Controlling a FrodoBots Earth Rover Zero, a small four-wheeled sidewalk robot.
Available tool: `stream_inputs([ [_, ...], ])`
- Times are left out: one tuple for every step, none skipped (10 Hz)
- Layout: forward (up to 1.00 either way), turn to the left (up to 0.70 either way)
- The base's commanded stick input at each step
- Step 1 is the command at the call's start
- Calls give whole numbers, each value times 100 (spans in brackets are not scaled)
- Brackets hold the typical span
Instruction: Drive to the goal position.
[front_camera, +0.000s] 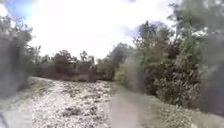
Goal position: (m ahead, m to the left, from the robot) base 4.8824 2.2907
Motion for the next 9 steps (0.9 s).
stream_inputs([
  [44,2],
  [44,2],
  [44,2],
  [44,2],
  [44,3],
  [44,8],
  [44,17],
  [44,25],
  [44,17],
])
